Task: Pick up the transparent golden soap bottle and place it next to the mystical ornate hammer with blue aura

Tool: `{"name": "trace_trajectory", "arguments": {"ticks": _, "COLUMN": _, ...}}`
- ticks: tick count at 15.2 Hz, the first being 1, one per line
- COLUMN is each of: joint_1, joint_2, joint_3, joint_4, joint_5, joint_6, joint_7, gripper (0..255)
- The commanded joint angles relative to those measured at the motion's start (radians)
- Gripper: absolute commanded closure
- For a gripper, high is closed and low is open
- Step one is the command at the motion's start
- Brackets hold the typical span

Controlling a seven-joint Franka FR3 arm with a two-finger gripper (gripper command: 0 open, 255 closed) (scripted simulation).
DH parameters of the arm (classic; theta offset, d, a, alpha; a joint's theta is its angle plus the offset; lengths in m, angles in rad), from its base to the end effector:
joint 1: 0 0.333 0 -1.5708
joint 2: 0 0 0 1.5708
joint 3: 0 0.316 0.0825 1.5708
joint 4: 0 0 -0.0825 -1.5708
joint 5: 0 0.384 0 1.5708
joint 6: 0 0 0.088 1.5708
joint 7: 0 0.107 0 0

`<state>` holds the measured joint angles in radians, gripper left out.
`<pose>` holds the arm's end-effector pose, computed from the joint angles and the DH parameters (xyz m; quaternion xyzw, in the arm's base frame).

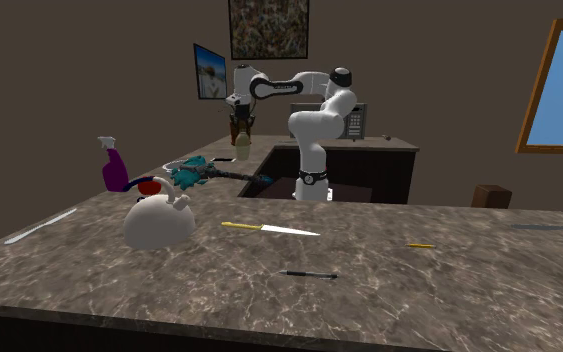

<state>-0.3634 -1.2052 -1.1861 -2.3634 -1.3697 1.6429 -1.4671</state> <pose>-0.1542 -0.4406 0.4169 0.9660 0.2000 -0.1442 0.0776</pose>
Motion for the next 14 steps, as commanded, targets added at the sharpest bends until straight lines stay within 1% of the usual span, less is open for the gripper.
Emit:
{"name": "trace_trajectory", "arguments": {"ticks": 1, "joint_1": -0.002, "joint_2": -0.005, "joint_3": -0.021, "joint_4": -0.013, "joint_5": -0.019, "joint_6": 0.015, "joint_7": 0.007, "gripper": 255}}
{"name": "trace_trajectory", "arguments": {"ticks": 6, "joint_1": -0.002, "joint_2": -0.014, "joint_3": -0.074, "joint_4": -0.04, "joint_5": -0.066, "joint_6": 0.048, "joint_7": 0.026, "gripper": 255}}
{"name": "trace_trajectory", "arguments": {"ticks": 13, "joint_1": -0.002, "joint_2": -0.014, "joint_3": -0.074, "joint_4": -0.04, "joint_5": -0.066, "joint_6": 0.048, "joint_7": 0.026, "gripper": 255}}
{"name": "trace_trajectory", "arguments": {"ticks": 14, "joint_1": -0.002, "joint_2": -0.014, "joint_3": -0.074, "joint_4": -0.04, "joint_5": -0.066, "joint_6": 0.048, "joint_7": 0.026, "gripper": 0}}
